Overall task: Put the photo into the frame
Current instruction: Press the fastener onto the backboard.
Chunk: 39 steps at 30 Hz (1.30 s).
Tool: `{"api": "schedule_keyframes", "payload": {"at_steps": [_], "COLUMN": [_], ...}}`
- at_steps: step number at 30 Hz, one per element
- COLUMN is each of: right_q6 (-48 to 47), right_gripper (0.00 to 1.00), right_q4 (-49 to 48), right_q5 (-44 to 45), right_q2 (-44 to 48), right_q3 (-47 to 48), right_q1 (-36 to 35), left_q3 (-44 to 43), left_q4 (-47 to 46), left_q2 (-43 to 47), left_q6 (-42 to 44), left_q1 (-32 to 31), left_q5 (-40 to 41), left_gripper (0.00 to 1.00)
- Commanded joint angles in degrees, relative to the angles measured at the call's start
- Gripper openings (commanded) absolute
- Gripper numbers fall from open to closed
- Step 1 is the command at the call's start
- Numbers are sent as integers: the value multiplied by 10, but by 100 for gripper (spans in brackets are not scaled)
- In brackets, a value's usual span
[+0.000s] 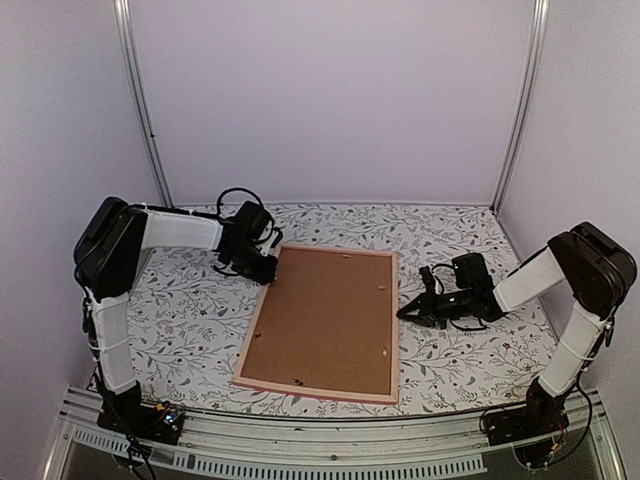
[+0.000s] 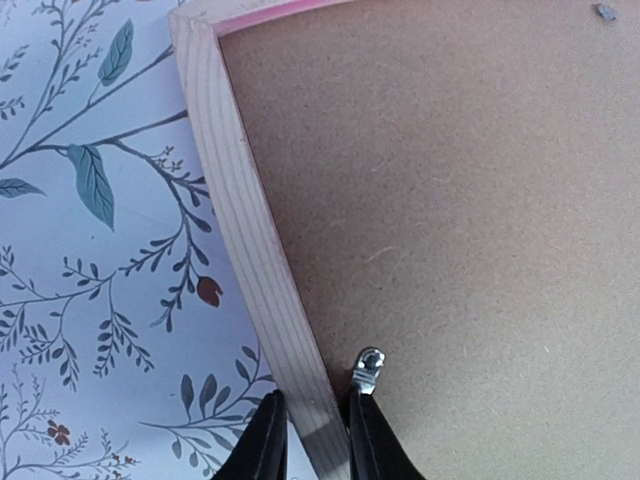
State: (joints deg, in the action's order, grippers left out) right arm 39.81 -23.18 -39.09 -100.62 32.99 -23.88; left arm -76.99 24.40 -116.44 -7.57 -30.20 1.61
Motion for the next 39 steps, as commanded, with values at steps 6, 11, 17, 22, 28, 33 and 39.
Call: {"api": "schedule_keyframes", "payload": {"at_steps": [6,11,17,22,28,33,39], "right_q6": [-5,-5,-5,-5,-6,-7,-7], "right_gripper": [0,0,0,0,0,0,0], "right_q4": [66,66,67,67,67,67,66], "right_q5": [30,29,31,31,32,36,36], "right_q2": [-27,-28,-25,-29,-33,-30,-32], "right_q3": [-22,-22,-25,-24,-25,-30,-29], "right_q1": [-5,-5,-5,-5,-5,-5,-5], "left_q3": [5,-10,-20,-36,-37,-29,-32], "left_q4": [57,87,106,126,90,37,28], "left_q2": [-52,-73,-99,-113,-89,-44,-19], "left_q6": [-59,-131,-131,-129,-109,-112,-115], "left_q1": [-12,-37,-69,-75,-68,-46,-34], "left_q5": [66,137,177,190,169,86,52], "left_gripper": [19,18,19,18,16,24,40]}}
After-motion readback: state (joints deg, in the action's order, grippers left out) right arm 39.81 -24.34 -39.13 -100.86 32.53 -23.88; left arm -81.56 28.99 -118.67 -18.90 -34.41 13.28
